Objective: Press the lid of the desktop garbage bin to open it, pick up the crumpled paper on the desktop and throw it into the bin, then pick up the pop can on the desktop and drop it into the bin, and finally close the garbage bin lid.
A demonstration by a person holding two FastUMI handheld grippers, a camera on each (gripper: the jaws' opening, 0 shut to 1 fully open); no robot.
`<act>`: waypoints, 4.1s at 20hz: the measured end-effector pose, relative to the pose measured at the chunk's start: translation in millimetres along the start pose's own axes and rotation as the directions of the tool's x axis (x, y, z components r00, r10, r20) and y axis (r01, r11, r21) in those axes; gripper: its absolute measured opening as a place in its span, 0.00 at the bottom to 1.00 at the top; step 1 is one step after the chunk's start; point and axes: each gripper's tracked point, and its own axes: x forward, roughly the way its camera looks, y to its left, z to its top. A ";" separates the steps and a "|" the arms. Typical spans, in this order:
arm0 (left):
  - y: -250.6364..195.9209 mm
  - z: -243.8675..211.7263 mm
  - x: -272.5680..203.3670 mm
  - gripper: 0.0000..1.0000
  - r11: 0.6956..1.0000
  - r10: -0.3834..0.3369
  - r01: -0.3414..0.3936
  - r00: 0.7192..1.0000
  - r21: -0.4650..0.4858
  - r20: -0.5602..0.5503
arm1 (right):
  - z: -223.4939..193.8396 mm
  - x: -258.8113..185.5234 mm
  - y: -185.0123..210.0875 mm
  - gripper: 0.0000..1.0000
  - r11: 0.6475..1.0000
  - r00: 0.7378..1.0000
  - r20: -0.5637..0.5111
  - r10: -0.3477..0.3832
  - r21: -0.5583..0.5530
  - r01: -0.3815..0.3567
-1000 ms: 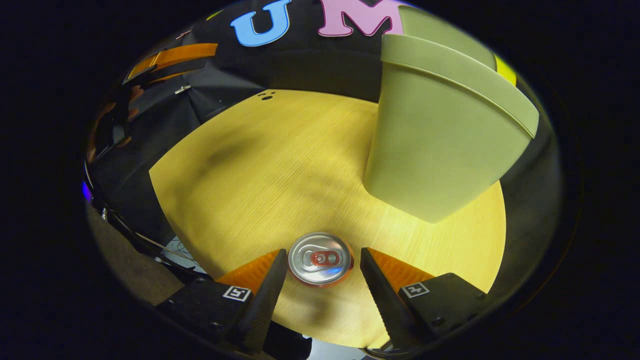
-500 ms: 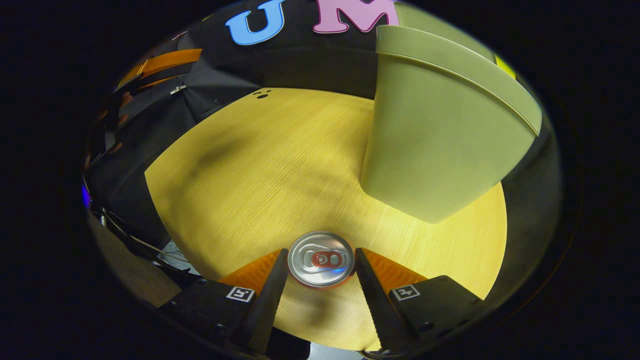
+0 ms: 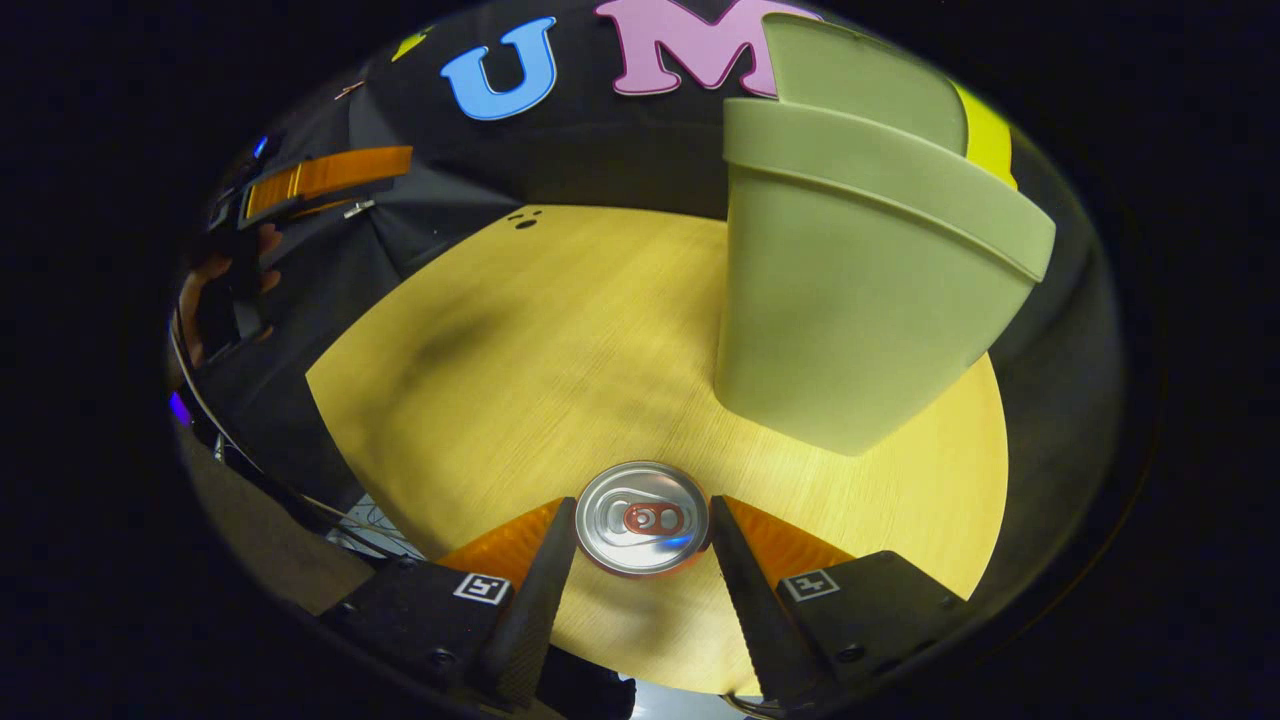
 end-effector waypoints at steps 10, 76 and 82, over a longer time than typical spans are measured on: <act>-9.8 1.3 -0.9 0.96 1.000 -0.020 0.020 1.000 0.004 0.000 | 77.3 -58.6 9.9 0.82 0.999 0.984 0.172 0.044 0.015 -0.047; 0.5 4.4 -12.3 0.96 0.999 0.023 -0.022 1.000 -0.048 0.020 | 264.6 -97.0 -149.2 0.99 0.948 0.811 0.499 -0.306 0.239 0.211; -3.8 5.9 -12.2 0.96 0.999 0.014 -0.013 1.000 -0.048 0.021 | 328.8 -152.3 -151.6 0.98 0.951 0.702 0.640 -0.310 0.217 0.223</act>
